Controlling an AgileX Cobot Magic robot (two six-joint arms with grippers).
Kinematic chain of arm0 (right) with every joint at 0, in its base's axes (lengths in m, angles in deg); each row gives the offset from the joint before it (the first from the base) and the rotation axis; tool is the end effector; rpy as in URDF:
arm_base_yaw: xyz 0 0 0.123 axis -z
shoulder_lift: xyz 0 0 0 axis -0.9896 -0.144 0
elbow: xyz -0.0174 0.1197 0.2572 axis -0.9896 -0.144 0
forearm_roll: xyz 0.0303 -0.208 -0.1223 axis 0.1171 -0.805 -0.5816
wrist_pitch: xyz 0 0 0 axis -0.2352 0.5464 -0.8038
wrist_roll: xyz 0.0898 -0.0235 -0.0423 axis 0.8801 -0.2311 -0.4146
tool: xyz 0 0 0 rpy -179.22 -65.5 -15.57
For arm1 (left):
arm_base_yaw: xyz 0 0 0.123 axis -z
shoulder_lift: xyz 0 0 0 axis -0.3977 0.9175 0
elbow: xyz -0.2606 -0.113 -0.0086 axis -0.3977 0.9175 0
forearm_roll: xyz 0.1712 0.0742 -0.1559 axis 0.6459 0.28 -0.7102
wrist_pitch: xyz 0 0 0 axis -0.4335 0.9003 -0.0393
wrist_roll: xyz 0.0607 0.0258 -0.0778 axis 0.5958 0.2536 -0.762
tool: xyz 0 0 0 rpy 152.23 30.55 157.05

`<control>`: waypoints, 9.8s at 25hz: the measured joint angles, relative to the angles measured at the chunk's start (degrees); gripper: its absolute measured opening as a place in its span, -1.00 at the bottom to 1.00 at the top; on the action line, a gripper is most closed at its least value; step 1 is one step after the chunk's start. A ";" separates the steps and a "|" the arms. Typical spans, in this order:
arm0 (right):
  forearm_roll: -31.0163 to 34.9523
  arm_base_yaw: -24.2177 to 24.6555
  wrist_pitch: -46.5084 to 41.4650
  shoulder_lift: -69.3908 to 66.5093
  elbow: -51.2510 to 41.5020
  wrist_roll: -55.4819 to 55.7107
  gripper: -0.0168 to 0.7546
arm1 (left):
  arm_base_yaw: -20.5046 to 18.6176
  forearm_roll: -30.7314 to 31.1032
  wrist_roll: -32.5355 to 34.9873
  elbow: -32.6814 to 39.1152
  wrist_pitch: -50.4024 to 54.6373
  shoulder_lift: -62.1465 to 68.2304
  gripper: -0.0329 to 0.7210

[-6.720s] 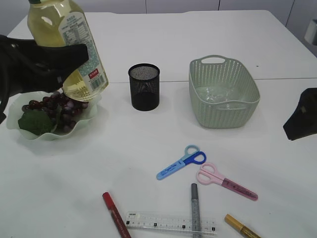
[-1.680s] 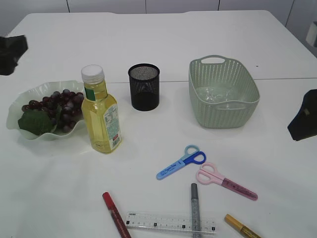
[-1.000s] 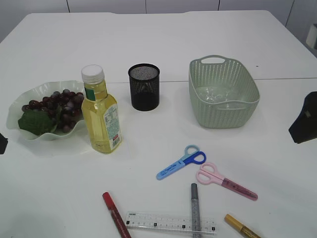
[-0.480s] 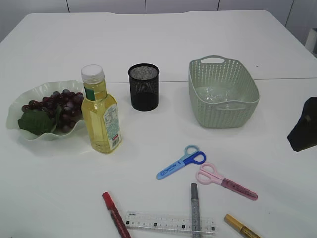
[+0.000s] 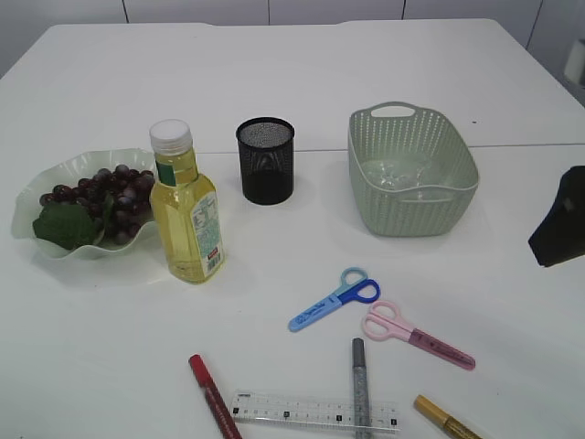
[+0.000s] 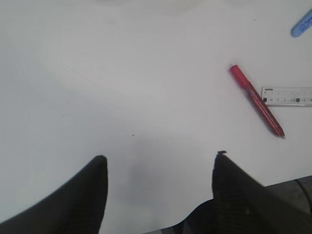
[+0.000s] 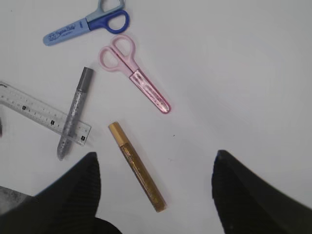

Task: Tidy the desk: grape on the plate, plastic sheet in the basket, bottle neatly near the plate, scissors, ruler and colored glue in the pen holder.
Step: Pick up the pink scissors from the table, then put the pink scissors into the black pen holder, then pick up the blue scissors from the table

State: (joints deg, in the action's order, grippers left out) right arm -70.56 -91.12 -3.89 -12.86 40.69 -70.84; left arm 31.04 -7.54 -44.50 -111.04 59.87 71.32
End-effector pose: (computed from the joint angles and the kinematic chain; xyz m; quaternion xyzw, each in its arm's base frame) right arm 0.2124 0.0519 0.2965 -0.1239 0.9725 0.0892 0.1756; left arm 0.1754 -0.0408 0.2945 0.0164 0.9804 -0.1055 0.1658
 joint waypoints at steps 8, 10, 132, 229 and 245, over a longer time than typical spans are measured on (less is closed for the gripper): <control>-6.49 -6.06 -0.47 -5.38 4.89 0.00 0.34 | 0.00 -1.67 0.00 0.00 -0.83 0.00 0.38; -10.58 -9.44 -0.47 -8.05 6.24 -0.05 0.33 | 0.00 -1.67 0.00 0.00 -0.83 0.00 0.38; 81.20 -4.49 17.52 -59.14 47.87 -89.33 -0.50 | 0.00 0.29 0.00 0.00 -2.28 0.00 0.30; 0.01 -18.83 7.14 -43.16 28.94 79.97 -0.09 | 0.00 2.71 0.00 0.00 -5.80 0.00 0.24; -1.78 -18.83 6.91 -49.50 29.11 82.19 -0.09 | 0.00 3.11 0.00 0.00 -5.80 0.00 0.24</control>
State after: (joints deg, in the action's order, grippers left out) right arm -72.34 -109.95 3.02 -62.36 69.80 11.35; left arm 31.04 -4.43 -44.50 -111.04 54.08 71.32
